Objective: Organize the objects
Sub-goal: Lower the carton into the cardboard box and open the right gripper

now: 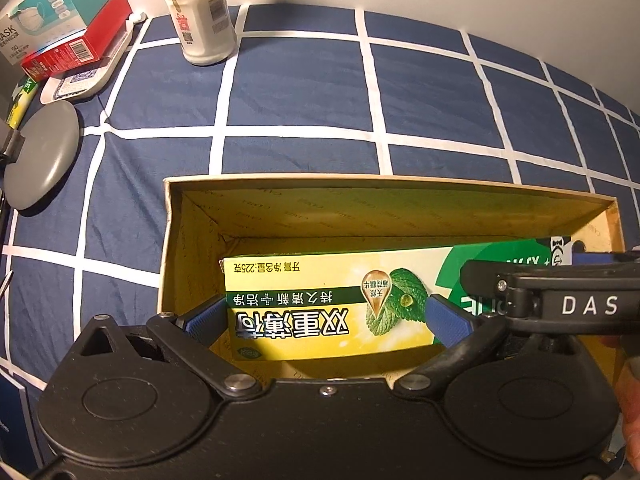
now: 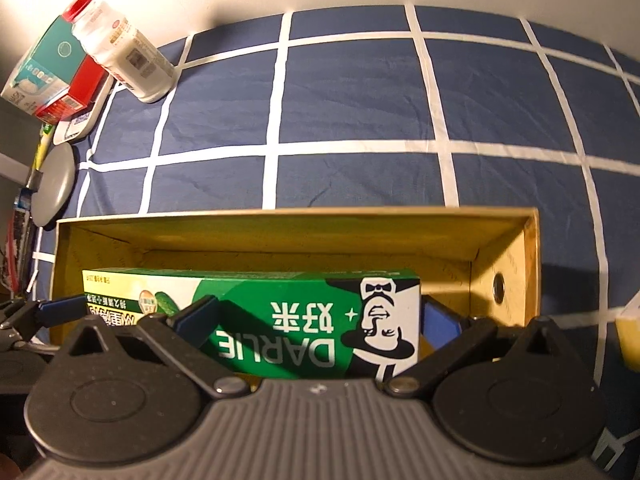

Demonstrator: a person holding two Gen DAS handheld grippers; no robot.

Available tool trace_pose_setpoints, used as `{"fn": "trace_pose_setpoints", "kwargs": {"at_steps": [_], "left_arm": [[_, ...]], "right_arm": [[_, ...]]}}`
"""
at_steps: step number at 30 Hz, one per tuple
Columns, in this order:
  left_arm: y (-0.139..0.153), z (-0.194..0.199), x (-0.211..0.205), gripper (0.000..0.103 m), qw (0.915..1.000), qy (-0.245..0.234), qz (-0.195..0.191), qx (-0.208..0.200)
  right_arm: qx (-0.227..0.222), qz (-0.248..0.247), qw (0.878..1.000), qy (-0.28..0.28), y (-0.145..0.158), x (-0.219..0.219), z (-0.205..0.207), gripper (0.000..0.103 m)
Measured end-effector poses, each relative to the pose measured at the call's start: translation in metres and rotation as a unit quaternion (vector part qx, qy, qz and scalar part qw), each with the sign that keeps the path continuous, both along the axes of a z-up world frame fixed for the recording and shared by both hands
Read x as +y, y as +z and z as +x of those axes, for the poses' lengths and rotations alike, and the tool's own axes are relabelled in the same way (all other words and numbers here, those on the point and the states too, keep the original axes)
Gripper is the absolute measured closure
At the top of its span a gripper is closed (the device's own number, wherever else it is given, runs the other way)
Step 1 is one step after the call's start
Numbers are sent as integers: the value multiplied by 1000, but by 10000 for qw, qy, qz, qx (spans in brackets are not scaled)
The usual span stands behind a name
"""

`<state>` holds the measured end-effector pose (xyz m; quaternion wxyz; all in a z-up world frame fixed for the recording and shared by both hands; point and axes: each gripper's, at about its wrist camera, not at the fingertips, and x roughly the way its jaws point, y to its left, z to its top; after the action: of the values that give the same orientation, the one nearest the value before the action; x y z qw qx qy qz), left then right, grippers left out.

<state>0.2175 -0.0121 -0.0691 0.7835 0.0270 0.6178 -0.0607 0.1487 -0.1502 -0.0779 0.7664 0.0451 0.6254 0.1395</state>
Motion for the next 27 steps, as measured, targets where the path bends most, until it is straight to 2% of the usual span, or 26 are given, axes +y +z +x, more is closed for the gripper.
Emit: {"fn": "trace_pose_setpoints", "kwargs": {"at_steps": [13, 27], "left_arm": [[-11, 13, -5, 0, 9994, -67, 330, 44], [-20, 25, -18, 0, 9985, -121, 518, 128]], "right_arm": [[171, 66, 9997, -139, -18, 5, 13, 0], [267, 54, 9993, -271, -30, 1, 27, 0]]}}
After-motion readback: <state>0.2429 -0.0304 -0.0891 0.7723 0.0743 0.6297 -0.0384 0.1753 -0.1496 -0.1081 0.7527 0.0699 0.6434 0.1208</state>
